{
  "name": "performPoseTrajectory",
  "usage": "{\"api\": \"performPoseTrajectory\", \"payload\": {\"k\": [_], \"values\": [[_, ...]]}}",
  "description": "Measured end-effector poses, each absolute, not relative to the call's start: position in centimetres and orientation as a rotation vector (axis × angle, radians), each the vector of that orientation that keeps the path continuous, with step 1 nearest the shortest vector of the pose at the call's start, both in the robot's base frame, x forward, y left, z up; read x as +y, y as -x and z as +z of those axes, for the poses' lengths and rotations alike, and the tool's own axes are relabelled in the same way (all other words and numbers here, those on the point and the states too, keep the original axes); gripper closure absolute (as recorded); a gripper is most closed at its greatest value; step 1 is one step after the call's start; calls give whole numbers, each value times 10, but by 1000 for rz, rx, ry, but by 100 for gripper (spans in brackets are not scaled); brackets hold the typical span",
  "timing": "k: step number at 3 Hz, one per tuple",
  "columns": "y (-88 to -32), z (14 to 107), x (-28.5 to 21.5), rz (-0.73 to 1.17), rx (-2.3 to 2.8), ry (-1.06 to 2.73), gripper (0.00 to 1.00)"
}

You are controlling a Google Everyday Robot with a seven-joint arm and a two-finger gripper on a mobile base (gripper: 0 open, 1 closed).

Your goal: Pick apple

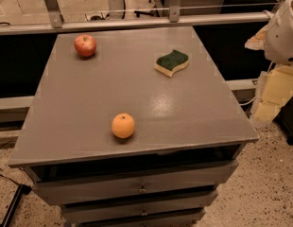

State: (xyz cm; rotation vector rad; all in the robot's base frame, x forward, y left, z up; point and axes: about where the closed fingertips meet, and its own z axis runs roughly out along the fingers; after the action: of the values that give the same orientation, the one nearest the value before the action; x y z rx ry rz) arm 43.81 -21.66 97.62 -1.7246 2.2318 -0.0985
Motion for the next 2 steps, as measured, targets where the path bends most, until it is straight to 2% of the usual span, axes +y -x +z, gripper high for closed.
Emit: {"api": "performPoseTrajectory", "payload": {"k": [1,2], "values": [[-438,976,-217,-99,2232,1724,0],[-468,968,-207,-73,2193,1698,0]]}}
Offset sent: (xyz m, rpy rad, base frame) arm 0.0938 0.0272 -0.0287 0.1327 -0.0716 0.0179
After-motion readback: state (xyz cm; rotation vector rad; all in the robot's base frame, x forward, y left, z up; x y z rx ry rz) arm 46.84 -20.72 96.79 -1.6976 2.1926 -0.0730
